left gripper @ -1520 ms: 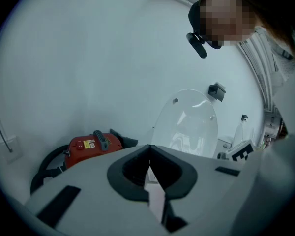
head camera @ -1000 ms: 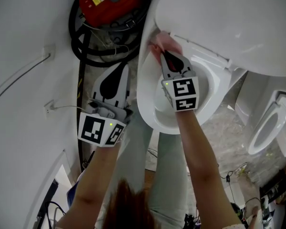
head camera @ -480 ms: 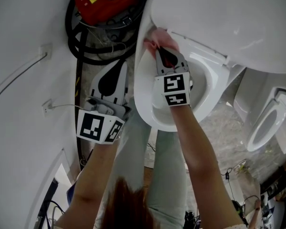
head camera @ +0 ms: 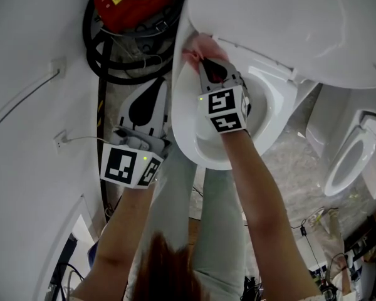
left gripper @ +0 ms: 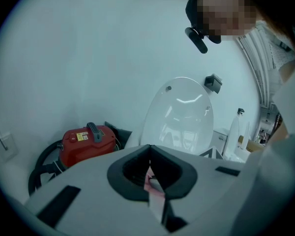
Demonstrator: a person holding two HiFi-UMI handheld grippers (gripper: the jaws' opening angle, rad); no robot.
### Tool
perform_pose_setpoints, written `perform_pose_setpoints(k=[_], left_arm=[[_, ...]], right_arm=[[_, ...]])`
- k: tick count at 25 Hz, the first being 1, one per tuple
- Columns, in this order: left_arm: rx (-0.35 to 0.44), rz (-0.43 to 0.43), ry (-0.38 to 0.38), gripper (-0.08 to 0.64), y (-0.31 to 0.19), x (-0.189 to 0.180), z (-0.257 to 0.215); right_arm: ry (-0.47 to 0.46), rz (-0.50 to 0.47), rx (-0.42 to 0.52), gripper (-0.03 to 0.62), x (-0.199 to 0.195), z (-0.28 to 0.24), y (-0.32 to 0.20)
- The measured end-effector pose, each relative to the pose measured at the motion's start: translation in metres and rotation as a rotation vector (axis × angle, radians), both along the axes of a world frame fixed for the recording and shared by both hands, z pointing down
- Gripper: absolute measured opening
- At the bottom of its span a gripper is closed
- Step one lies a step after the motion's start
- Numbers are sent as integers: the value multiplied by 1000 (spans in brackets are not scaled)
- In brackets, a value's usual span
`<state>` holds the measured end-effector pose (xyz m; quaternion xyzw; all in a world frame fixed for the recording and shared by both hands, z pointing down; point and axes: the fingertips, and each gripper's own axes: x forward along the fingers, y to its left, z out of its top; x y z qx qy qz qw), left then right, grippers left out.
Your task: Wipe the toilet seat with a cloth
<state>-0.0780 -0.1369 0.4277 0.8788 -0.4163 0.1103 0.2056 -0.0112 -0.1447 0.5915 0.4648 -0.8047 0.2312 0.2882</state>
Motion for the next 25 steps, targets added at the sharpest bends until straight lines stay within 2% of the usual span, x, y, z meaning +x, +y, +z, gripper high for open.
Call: perform_pose_setpoints(k=[3, 9, 25], left_arm=[[1, 7, -13, 5, 3, 3, -1], [3, 11, -19, 5, 10, 11, -1], [7, 41, -17, 5, 20, 42, -5]], right_arm=[[36, -22, 24, 25, 3, 0, 1], [15, 40, 26, 25, 34, -3, 0], [-2, 81, 9, 23, 78, -5, 9]])
